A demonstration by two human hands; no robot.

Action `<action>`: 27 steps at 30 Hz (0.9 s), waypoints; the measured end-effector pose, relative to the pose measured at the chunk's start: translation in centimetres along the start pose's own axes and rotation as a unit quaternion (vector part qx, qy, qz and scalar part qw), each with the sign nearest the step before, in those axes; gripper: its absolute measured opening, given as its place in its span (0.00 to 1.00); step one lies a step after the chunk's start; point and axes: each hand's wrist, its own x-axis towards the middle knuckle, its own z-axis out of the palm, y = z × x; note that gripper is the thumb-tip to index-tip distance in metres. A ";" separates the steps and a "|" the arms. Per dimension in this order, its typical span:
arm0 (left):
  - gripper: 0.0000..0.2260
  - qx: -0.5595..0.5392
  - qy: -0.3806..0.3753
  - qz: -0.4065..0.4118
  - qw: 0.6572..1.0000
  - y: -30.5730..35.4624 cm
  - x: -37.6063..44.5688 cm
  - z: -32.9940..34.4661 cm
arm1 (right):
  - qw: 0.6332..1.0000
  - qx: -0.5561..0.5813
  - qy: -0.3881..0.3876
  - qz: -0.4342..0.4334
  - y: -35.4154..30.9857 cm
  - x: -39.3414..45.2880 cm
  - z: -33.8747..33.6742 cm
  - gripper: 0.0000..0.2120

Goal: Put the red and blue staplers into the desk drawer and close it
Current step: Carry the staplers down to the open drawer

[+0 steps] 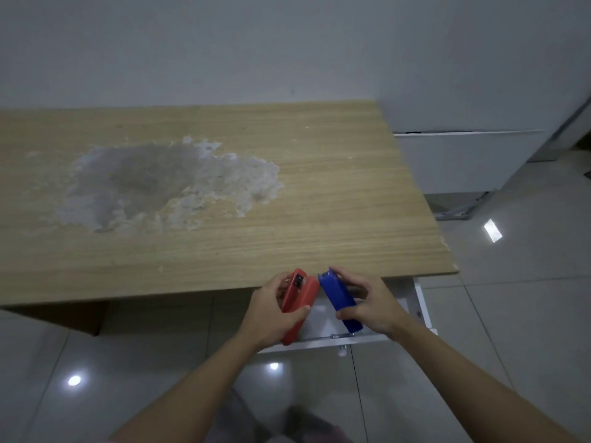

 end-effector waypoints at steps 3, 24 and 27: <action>0.30 0.024 -0.017 -0.001 1.000 -1.0 0.0 0.9 | 0.996 -0.077 0.014 -0.033 2.3 -0.3 0.0 0.39; 0.32 0.293 -0.164 0.000 0.942 -7.6 5.3 5.2 | 0.914 -0.404 0.010 -0.049 8.8 4.0 0.3 0.30; 0.32 0.307 -0.158 -0.002 0.938 -8.0 5.5 5.6 | 0.913 -0.406 0.009 -0.038 9.3 4.4 0.7 0.27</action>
